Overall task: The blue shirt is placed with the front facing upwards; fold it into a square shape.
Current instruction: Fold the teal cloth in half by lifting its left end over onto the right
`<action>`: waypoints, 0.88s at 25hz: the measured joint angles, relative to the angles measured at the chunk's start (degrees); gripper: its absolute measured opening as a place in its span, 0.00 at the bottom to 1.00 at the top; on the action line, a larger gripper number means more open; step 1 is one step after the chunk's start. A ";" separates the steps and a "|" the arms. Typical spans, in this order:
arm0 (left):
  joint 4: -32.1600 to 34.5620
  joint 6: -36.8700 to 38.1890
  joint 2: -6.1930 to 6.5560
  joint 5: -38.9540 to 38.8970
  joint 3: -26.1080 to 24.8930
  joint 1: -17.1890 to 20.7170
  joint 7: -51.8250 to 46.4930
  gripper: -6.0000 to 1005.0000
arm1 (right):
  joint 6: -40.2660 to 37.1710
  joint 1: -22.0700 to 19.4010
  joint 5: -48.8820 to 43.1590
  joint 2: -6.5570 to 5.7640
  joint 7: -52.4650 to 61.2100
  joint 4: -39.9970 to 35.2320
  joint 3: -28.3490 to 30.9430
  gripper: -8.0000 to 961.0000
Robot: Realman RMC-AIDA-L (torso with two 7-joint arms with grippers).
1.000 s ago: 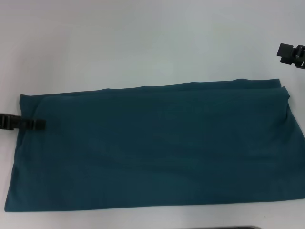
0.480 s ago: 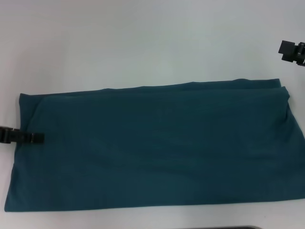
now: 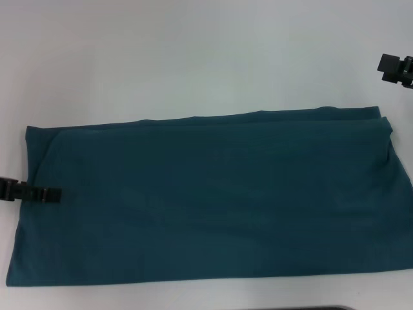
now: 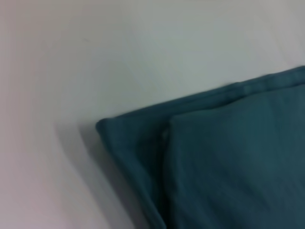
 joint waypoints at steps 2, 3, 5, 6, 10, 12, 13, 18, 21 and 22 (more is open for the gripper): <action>0.03 0.52 0.11 0.15 0.03 -0.16 -0.01 0.87 | 0.00 0.05 -0.01 -0.01 0.10 0.00 0.00 0.89; 0.03 0.82 0.20 0.26 0.05 -0.24 -0.01 0.87 | 0.00 0.06 -0.01 -0.02 0.15 0.00 0.00 0.89; 0.03 1.33 0.32 0.32 0.09 -0.55 -0.02 0.87 | 0.00 0.07 -0.01 -0.07 0.27 0.00 0.00 0.89; 0.01 1.57 0.37 0.31 0.09 -0.70 -0.04 0.87 | 0.00 0.07 -0.01 -0.10 0.33 0.00 0.00 0.89; -0.20 2.30 0.49 0.11 0.01 -1.31 -0.14 0.87 | 0.00 0.07 -0.01 -0.11 0.41 0.00 0.00 0.89; -0.39 2.31 0.54 0.05 0.00 -1.47 -0.38 0.87 | 0.00 0.07 -0.01 -0.18 0.42 0.00 0.00 0.89; -0.46 2.30 0.54 0.02 0.01 -1.53 -0.51 0.87 | -0.01 0.07 -0.01 -0.23 0.43 0.00 0.00 0.89; -0.57 2.18 0.57 -0.08 0.07 -1.67 -0.76 0.87 | -0.01 0.07 -0.01 -0.39 0.44 0.00 0.00 0.89; -0.59 2.01 0.59 -0.13 0.07 -1.68 -0.77 0.87 | -0.01 0.11 -0.02 -0.44 0.47 0.00 0.00 0.89; -0.59 1.96 0.60 -0.13 0.06 -1.69 -0.77 0.87 | -0.02 0.13 -0.01 -0.46 0.49 0.00 0.00 0.89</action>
